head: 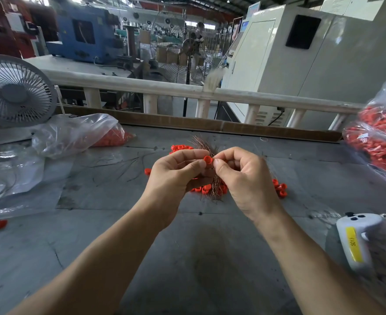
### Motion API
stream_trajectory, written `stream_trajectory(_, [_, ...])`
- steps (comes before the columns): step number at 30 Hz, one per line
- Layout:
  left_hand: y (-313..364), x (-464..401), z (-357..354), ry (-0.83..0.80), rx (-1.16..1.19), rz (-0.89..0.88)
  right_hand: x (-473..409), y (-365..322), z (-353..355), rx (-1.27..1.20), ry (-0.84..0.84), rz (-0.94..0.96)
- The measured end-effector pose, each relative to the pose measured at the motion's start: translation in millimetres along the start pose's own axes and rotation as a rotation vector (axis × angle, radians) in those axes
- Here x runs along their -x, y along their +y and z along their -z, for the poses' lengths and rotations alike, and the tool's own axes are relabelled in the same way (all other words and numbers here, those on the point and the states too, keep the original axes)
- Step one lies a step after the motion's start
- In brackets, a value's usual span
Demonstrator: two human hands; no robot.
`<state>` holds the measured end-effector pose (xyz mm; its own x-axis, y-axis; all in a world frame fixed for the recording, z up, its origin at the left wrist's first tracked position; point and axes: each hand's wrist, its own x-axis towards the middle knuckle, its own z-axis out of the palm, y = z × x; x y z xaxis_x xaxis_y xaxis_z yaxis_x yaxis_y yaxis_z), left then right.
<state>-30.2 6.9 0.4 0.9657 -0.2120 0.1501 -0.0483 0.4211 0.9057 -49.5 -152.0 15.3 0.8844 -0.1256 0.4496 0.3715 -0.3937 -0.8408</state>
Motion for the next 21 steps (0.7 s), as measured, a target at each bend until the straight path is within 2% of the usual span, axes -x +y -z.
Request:
stream_trajectory(11, [4.5, 1.3, 0.9, -0.009, 0.027, -0.001, -1.5, -2.7, 4.0, -0.016, -0.003, 0.024])
stream_trajectory(21, [6.2, 0.7, 1.9, -0.005, 0.034, -0.010, -1.4, -1.6, 3.2, -0.161, -0.059, -0.026])
